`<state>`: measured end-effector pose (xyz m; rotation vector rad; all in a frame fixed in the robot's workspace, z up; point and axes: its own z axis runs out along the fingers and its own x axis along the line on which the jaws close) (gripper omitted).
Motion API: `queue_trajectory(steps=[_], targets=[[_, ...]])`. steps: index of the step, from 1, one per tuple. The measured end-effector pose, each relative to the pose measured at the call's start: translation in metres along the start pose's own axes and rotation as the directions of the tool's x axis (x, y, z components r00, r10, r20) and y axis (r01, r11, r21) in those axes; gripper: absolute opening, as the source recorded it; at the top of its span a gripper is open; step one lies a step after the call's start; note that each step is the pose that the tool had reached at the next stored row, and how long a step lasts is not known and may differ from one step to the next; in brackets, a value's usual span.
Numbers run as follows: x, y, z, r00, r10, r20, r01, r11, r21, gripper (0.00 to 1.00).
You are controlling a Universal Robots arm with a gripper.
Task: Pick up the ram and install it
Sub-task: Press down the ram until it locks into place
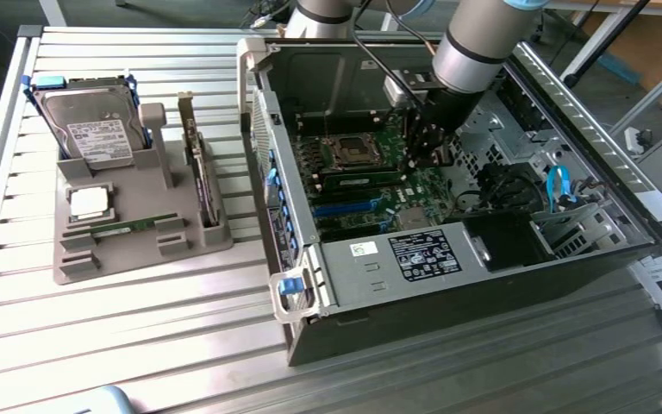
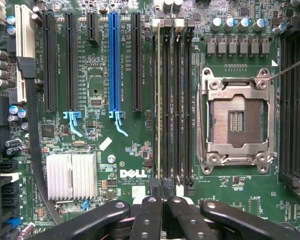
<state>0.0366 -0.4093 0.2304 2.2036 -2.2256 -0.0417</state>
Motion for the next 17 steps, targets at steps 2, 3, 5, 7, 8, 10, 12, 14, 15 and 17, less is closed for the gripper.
queue_trajectory(steps=[2, 3, 5, 7, 8, 10, 12, 14, 15, 17], targets=[[0.0, 0.0, 0.0016, 1.0, 0.0, -0.0003, 0.0, 1.0, -0.0001, 0.11], [0.0, 0.0, 0.0025, 1.0, 0.0, -0.0003, 0.0, 1.0, -0.0001, 0.11], [0.0, -0.0001, 0.0044, 1.0, 0.0, 0.0003, 0.0, 1.0, 0.0001, 0.11], [0.0, -0.0001, 0.0046, 1.0, 0.0, 0.0004, 0.0, 1.0, 0.0001, 0.11], [0.0, -0.0001, 0.0046, 1.0, 0.0, 0.0004, 0.0, 1.0, 0.0001, 0.11], [0.0, -0.0001, 0.0046, 1.0, 0.0, 0.0003, 0.0, 1.0, 0.0001, 0.11], [0.0, 0.0, 0.0041, 1.0, 0.0, -0.0016, 0.0, 1.0, -0.0002, 0.11], [0.0, -0.0001, 0.001, 1.0, 0.0, -0.0024, 0.0, 1.0, 0.0006, 0.11], [0.0, 0.0, -0.0018, 1.0, 0.0, -0.0025, 0.0, 1.0, 0.0006, 0.11], [0.0, 0.0002, -0.0068, 1.0, 0.0, -0.0038, 0.0, 1.0, 0.0002, 0.11]])
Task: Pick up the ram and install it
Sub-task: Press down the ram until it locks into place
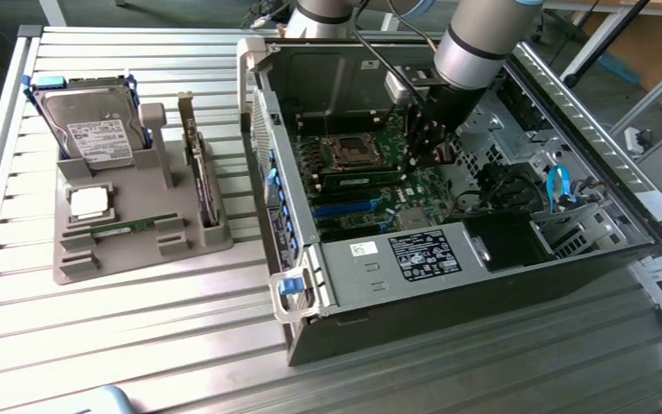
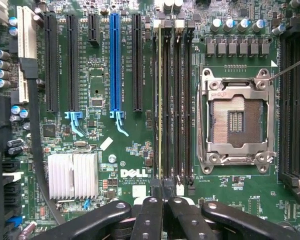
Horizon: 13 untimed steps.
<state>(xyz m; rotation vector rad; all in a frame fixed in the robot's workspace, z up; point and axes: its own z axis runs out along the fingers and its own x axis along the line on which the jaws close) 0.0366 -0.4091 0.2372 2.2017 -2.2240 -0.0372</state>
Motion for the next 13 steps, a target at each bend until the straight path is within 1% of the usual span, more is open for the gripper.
queue_trajectory(steps=[2, 5, 8, 13], targets=[[0.0, 0.0002, -0.0053, 1.0, 0.0, -0.0002, 0.0, 1.0, 0.0, 0.11], [-0.0001, 0.0002, -0.0083, 1.0, 0.0, -0.0002, 0.0, 1.0, 0.0, 0.11], [-0.0001, 0.0006, -0.0085, 1.0, -0.001, -0.0007, 0.001, 1.0, 0.0, 0.11], [0.0, 0.0072, -0.0084, 1.0, -0.002, -0.0011, 0.002, 1.0, 0.0, 0.11]])
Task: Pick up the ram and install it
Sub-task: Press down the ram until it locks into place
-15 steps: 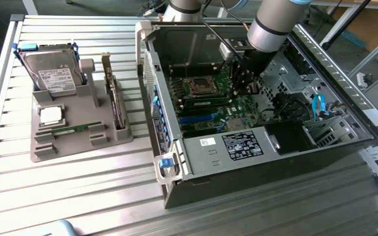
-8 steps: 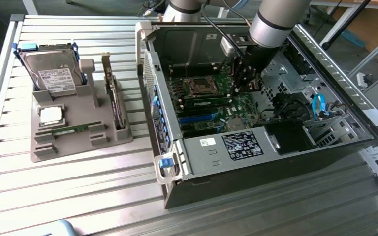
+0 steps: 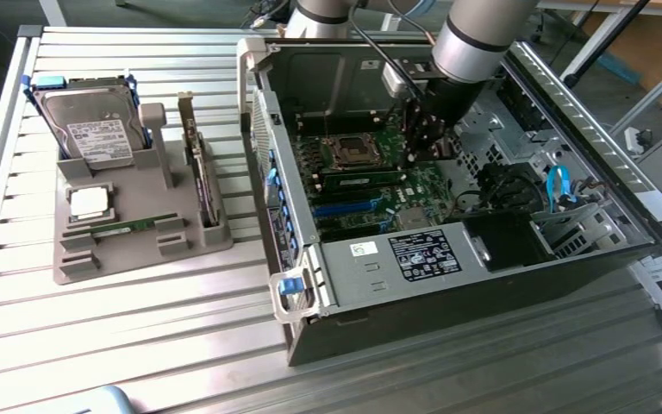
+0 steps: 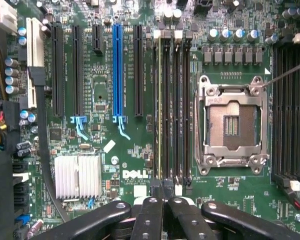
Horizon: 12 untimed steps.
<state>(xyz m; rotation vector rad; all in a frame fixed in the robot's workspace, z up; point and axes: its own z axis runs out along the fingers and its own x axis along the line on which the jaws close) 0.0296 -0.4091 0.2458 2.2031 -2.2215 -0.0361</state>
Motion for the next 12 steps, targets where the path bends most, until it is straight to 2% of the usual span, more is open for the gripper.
queue_trajectory(steps=[12], targets=[[0.0, 0.0301, 0.0008, 1.0, 0.0, 0.0, 0.0, 1.0, 0.0001, 0.11]])
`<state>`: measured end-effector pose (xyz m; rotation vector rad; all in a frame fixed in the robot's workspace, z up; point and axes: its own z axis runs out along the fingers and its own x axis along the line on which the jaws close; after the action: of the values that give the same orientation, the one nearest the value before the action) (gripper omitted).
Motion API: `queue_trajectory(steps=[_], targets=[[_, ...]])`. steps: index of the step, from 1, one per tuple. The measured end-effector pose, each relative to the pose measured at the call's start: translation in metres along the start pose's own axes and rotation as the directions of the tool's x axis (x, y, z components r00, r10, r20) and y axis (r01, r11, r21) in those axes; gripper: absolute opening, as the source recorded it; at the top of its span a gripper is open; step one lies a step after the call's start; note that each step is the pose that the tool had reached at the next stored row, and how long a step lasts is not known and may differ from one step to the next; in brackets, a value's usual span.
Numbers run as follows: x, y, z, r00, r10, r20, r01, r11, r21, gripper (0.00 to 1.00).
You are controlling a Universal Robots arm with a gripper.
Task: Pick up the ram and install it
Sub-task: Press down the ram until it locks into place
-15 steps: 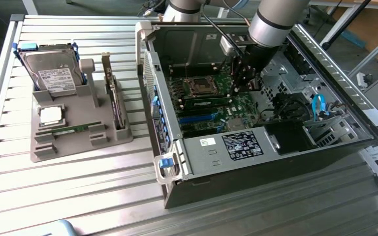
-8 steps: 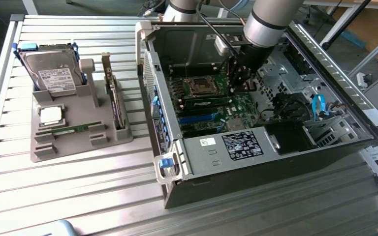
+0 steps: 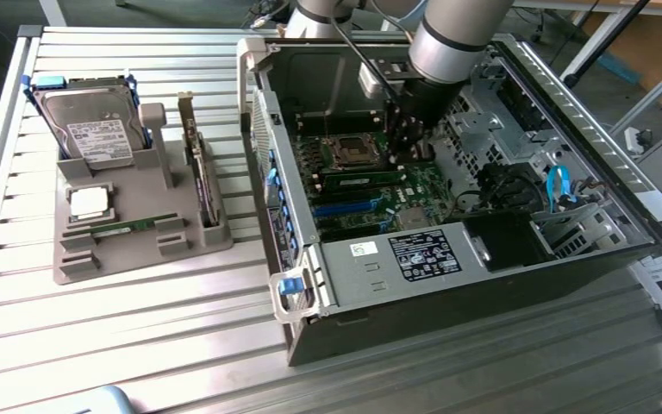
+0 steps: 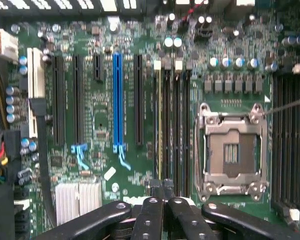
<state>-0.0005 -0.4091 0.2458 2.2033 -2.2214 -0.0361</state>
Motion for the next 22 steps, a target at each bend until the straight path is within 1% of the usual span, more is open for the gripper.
queue_trajectory(steps=[2, 17, 18, 22], targets=[[0.0, 0.0059, 0.0001, 1.0, 0.0, -0.0001, 0.0, 1.0, 0.0, 0.11], [0.0, 0.0394, 0.001, 1.0, 0.0, 0.0, 0.0, 1.0, 0.0001, 0.11], [0.0, 0.0429, 0.0011, 1.0, 0.0, 0.0, 0.0, 1.0, 0.0, 0.11], [0.0, 0.0507, 0.0013, 1.0, 0.0, 0.0, 0.0, 1.0, 0.0, 0.11]])
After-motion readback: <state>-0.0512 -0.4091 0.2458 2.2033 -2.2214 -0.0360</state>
